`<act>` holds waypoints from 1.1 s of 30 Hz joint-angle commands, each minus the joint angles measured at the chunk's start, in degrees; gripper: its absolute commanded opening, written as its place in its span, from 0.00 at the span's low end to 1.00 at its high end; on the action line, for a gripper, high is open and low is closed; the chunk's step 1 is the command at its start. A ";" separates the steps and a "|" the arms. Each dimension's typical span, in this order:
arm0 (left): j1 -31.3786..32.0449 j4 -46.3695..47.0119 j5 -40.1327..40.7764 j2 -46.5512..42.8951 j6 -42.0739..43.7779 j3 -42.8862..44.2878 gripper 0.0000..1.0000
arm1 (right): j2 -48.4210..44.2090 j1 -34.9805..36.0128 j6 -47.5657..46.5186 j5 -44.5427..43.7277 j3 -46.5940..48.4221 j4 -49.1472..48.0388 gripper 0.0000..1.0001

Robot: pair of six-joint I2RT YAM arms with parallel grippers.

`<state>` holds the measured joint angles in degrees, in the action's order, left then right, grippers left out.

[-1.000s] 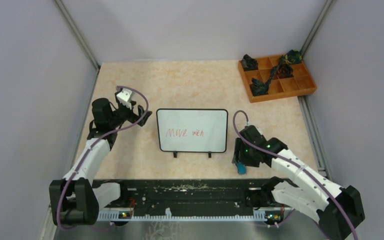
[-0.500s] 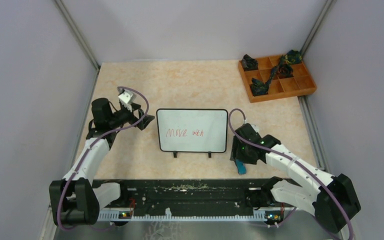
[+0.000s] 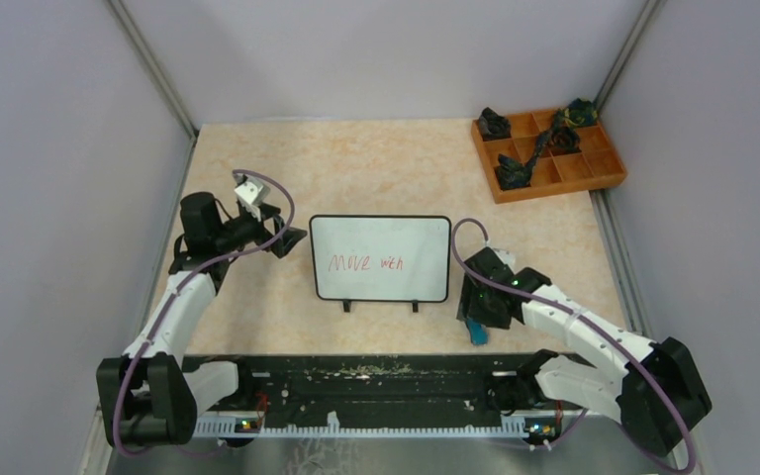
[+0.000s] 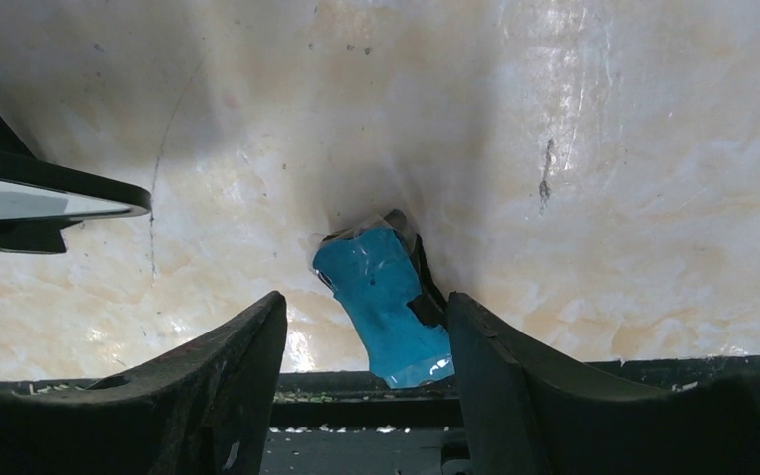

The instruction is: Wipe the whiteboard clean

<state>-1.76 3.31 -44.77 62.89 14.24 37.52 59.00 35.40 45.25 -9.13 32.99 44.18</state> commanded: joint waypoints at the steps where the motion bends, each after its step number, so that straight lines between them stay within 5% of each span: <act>1: -0.61 -0.69 -2.18 -0.54 0.75 2.30 0.99 | -0.38 1.05 1.42 -0.75 -0.12 -0.51 0.62; 33: -0.75 -0.46 -3.61 -0.67 0.18 1.16 0.99 | -5.87 2.83 7.72 -4.43 -4.89 -0.05 0.50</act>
<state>-2.04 2.46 -46.59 62.89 14.20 38.35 54.33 37.50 51.05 -10.33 27.27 44.25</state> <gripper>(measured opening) 0.994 0.528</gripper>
